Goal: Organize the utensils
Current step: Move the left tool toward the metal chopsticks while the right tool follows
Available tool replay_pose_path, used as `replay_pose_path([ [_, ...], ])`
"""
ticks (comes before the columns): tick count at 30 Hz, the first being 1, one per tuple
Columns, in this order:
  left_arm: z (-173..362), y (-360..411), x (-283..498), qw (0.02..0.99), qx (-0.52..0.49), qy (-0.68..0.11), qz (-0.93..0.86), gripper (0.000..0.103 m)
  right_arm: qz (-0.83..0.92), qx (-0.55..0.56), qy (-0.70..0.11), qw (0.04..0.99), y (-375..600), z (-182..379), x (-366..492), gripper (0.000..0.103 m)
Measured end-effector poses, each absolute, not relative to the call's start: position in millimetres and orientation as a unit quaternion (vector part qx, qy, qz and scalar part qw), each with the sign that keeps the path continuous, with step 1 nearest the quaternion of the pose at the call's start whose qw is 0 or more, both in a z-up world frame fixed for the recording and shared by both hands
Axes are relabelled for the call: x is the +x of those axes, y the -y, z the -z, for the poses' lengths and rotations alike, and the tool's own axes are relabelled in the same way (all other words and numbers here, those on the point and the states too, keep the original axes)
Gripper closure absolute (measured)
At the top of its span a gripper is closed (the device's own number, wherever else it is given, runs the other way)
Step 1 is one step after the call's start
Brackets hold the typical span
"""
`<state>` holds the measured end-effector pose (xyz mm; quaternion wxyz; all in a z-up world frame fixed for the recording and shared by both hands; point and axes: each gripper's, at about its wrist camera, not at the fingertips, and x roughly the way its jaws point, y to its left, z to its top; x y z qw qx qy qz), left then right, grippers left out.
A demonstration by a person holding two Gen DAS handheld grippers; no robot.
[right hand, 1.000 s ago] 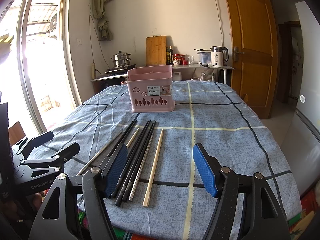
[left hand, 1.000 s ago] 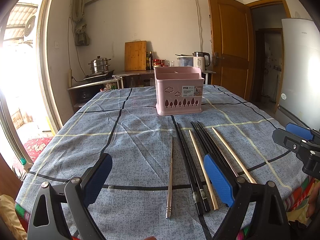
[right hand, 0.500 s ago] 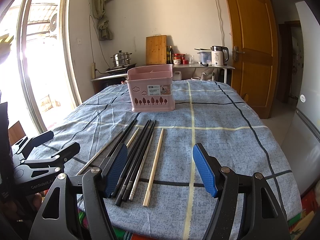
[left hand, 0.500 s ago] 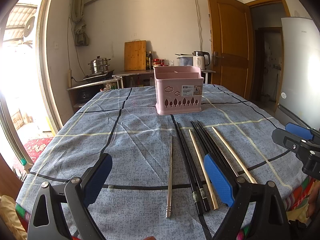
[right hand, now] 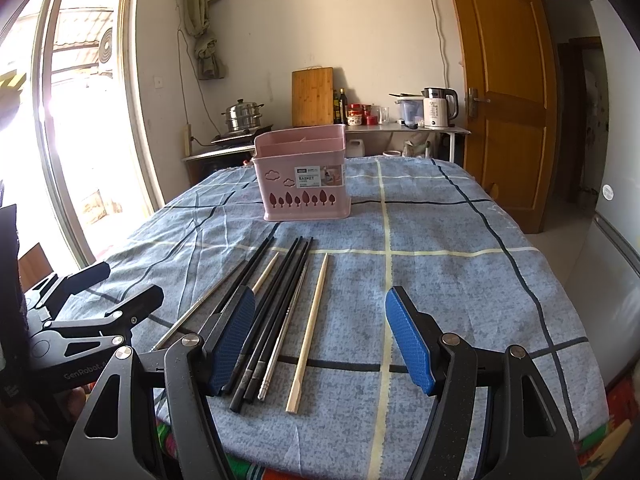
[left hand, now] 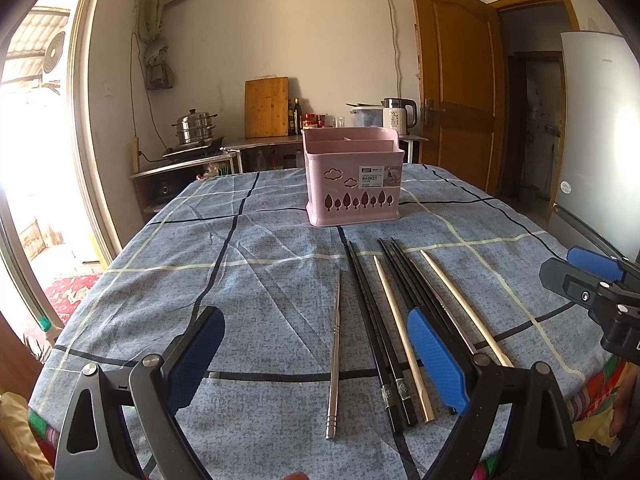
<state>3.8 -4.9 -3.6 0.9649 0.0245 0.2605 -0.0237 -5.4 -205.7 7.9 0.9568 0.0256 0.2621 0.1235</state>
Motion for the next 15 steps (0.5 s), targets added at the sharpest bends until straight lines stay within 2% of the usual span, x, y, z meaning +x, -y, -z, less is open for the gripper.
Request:
replay_pose_path([
  [5, 5.1, 7.9, 20.2, 0.959, 0.029, -0.279, 0.044, 0.009, -0.127, 0.029, -0.279, 0.951, 207.5, -4.7, 6.0, 0.035],
  [8, 6.1, 7.2, 37.4, 0.951, 0.018, -0.3, 0.068, 0.016, -0.129, 0.025, -0.298, 0.946, 206.4, -2.0, 17.4, 0.035],
  [12, 12.5, 5.9, 64.8, 0.942, 0.018, -0.328, 0.074, 0.017, -0.141, 0.026, -0.316, 0.938, 203.7, 0.1, 33.7, 0.035],
  [15, 19.9, 2.5, 87.5, 0.931, 0.013, -0.359, 0.07, 0.026, -0.143, 0.021, -0.324, 0.935, 200.1, 2.9, 47.7, 0.035],
])
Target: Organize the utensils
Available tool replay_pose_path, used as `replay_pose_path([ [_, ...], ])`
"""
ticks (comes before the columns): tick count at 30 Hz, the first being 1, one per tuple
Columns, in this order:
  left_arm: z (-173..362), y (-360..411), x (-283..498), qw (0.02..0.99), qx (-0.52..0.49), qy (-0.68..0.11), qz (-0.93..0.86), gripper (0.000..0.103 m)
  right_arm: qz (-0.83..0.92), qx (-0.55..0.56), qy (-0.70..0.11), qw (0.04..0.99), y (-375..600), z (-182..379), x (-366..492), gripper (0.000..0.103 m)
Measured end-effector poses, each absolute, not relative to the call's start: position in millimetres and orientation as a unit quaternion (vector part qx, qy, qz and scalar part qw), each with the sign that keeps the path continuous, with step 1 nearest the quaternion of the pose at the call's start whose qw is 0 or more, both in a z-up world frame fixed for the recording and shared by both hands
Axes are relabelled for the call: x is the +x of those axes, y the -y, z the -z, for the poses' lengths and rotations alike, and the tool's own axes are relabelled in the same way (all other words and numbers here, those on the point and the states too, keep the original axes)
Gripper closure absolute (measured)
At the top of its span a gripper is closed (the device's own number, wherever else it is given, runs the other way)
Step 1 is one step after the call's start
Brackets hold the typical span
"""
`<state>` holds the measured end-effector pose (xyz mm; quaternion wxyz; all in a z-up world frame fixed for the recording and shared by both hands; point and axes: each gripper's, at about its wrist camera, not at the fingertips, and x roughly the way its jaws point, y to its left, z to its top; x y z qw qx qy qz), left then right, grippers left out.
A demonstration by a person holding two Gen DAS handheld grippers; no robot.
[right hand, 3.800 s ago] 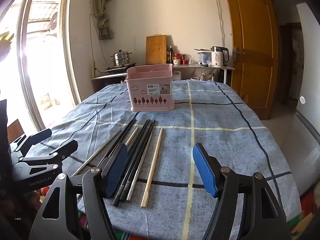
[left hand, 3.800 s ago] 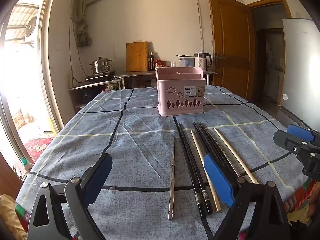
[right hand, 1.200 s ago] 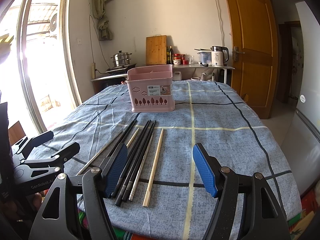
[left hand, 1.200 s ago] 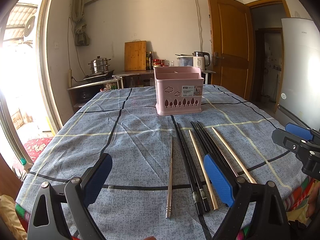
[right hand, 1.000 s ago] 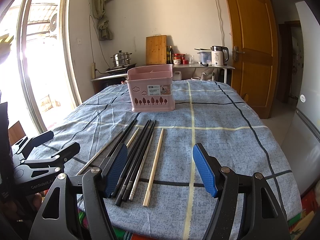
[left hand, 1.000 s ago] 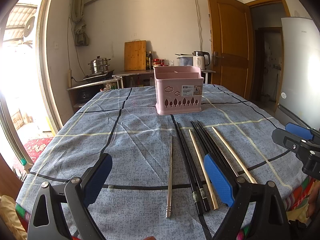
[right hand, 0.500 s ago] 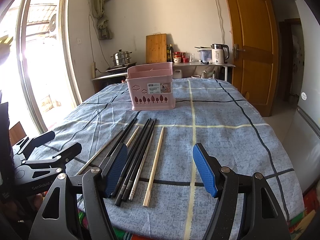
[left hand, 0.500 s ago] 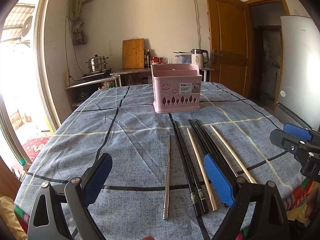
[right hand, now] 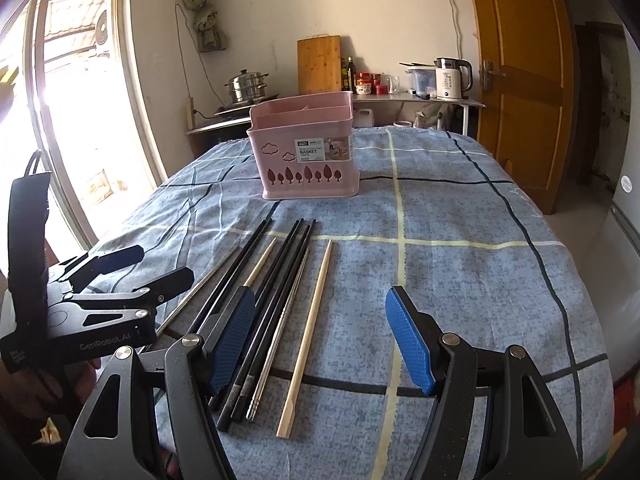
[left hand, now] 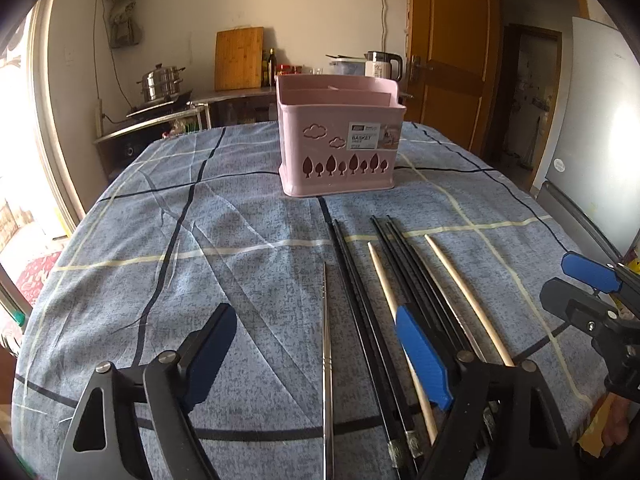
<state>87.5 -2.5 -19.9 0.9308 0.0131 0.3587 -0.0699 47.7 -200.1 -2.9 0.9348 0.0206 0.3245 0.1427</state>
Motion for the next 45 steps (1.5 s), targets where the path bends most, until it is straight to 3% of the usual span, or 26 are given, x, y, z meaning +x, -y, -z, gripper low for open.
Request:
replay_pose_path([
  [5, 28.0, -1.5, 118.2, 0.913, 0.008, -0.4, 0.077, 0.027, -0.144, 0.024, -0.348, 0.926, 197.5, 7.8, 70.1, 0.035],
  [9, 31.6, -1.9, 140.0, 0.903, 0.001, -0.421, 0.084, 0.035, -0.146, 0.014, -0.36, 0.921, 191.4, 9.9, 88.5, 0.036],
  [13, 35.3, -3.5, 163.6, 0.892, -0.008, -0.442, 0.092, 0.048, -0.152, 0.008, -0.375, 0.915, 183.6, 10.0, 110.6, 0.048],
  [18, 39.6, -2.5, 189.8, 0.881, -0.02, -0.461, 0.104, 0.054, -0.164, 0.004, -0.401, 0.901, 172.3, 15.4, 141.4, 0.067],
  [25, 37.6, -5.9, 197.5, 0.875, -0.031, -0.47, 0.111, 0.054, -0.155, 0.007, -0.437, 0.886, 173.8, 30.0, 161.3, 0.08],
  [45, 44.0, -5.2, 167.3, 0.868, 0.004, -0.486, 0.104, 0.055, -0.15, -0.003, -0.462, 0.874, 174.5, 41.7, 164.8, 0.09],
])
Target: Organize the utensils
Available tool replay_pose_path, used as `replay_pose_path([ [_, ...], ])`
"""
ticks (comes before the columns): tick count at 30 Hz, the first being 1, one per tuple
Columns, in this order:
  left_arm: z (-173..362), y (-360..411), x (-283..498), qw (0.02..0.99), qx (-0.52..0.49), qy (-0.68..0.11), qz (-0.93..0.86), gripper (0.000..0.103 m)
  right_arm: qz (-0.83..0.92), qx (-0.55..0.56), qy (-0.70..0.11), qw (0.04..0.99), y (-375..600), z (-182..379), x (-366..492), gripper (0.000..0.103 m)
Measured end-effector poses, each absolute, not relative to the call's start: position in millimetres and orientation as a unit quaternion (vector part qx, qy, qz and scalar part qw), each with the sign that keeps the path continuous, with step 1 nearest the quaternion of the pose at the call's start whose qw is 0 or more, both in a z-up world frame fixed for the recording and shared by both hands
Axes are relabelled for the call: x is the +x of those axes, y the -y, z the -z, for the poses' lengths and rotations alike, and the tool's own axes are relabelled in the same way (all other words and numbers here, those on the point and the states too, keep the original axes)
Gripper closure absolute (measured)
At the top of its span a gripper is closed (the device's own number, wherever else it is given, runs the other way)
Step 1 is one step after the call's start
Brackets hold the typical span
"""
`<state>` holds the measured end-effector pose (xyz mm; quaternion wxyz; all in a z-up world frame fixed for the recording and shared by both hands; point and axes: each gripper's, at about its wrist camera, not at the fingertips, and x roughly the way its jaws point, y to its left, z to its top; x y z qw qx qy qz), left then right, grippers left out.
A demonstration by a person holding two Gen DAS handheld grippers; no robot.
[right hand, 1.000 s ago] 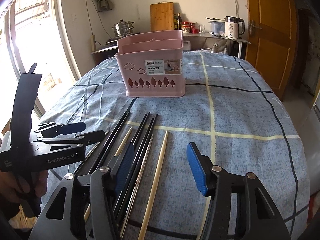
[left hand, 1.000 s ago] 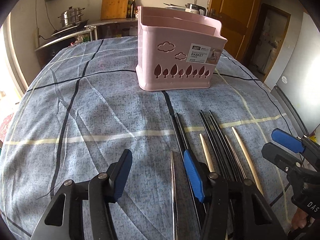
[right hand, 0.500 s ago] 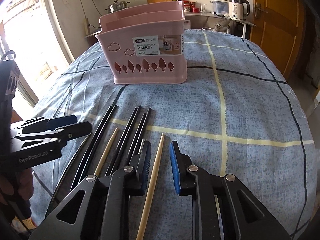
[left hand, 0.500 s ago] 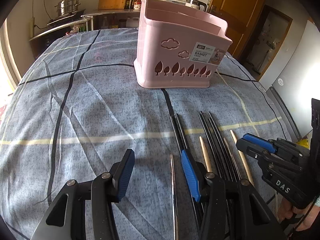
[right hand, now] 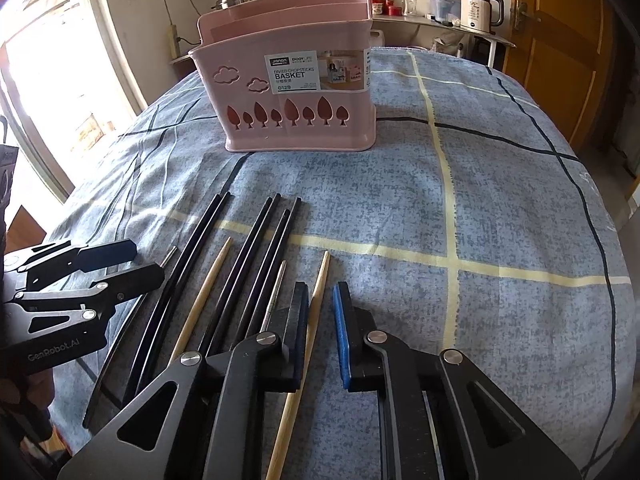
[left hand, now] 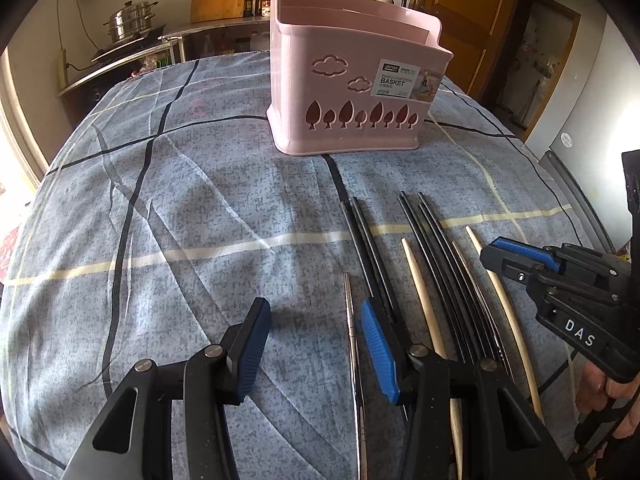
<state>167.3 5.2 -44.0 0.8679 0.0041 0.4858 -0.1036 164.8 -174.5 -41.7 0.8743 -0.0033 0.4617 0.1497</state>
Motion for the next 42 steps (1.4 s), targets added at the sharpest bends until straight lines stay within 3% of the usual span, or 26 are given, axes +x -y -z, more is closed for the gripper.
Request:
replay_pose_path([
  [26, 46.4, 8.1, 168.6, 0.864, 0.044, -0.495, 0.084, 0.06, -0.166, -0.029, -0.481, 0.861, 149.2, 45.9, 165.8, 0.095],
  [33, 44.6, 19.0, 175.5, 0.86, 0.069, -0.496, 0.097, 0.084, -0.166, -0.028, -0.486, 0.858, 149.5, 45.8, 171.1, 0.097],
  [35, 44.3, 21.9, 177.2, 0.859, 0.071, -0.498, 0.1, 0.096, -0.167, -0.022, -0.487, 0.857, 151.6, 45.9, 171.8, 0.098],
  [42, 41.9, 17.9, 179.1, 0.857, 0.046, -0.502, 0.103, 0.1, -0.168, -0.011, -0.487, 0.857, 159.4, 45.4, 170.5, 0.099],
])
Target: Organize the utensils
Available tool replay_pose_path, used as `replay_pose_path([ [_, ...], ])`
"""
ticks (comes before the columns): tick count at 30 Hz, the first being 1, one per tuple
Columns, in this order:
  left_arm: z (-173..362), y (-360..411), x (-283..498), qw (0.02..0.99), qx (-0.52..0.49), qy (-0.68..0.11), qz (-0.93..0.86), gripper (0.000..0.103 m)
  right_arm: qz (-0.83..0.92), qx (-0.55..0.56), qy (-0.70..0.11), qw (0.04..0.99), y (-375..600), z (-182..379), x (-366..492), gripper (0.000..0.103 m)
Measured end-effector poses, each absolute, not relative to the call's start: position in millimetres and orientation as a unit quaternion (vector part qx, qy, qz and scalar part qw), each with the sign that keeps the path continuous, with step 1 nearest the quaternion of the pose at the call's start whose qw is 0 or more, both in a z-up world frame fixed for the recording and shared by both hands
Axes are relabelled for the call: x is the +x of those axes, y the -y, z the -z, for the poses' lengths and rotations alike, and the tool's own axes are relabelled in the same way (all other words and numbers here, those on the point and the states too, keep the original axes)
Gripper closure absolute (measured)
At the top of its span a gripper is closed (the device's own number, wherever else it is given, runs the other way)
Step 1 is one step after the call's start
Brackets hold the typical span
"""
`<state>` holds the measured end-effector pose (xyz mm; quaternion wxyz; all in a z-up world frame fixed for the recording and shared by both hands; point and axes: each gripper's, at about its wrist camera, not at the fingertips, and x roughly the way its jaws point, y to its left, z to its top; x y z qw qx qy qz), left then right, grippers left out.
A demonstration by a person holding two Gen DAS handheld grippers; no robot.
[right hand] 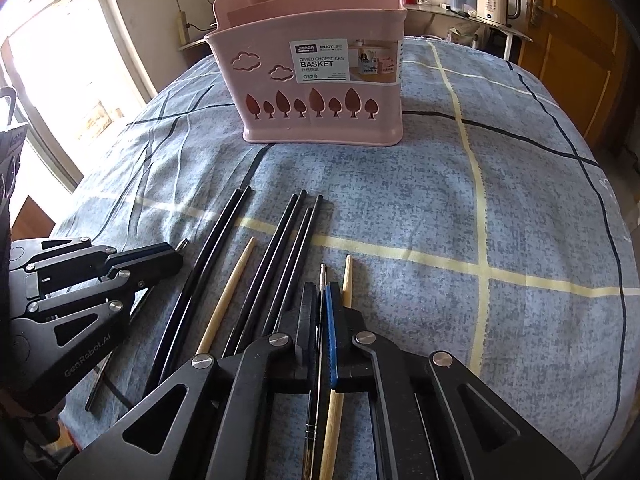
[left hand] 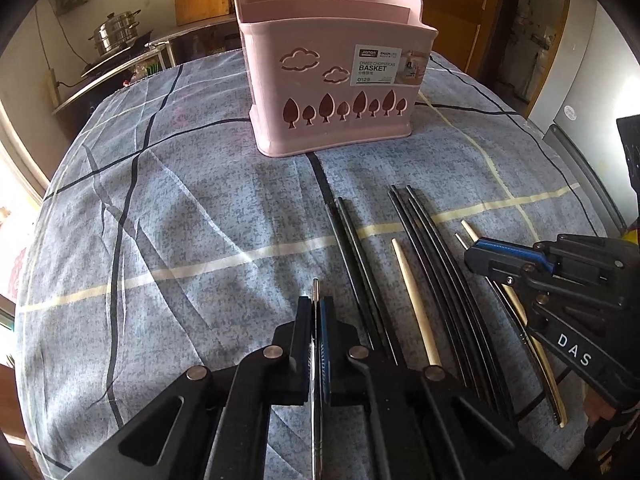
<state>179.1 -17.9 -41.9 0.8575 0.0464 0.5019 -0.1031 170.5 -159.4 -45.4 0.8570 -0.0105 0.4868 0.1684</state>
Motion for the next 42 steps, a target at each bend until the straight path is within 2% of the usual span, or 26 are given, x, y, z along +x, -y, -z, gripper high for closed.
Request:
replay_pose_path([
  [7, 20.7, 8.2, 178.9, 0.867, 0.02, -0.484, 0.12, 0.1, -0.182, 0.016, -0.474, 0.861, 168.3, 31.0, 168.5, 0.099],
  [26, -99.6, -12.1, 165.9, 0.916, 0.001, -0.374, 0.145, 0.1, -0.199, 0.031, -0.365, 0.909, 183.6, -69.9, 160.0, 0.099],
  [42, -120.5, -9.9, 167.4, 0.919, -0.021, -0.362, 0.156, 0.1, -0.204, 0.034, -0.33, 0.921, 192.3, -95.8, 151.9, 0.099],
])
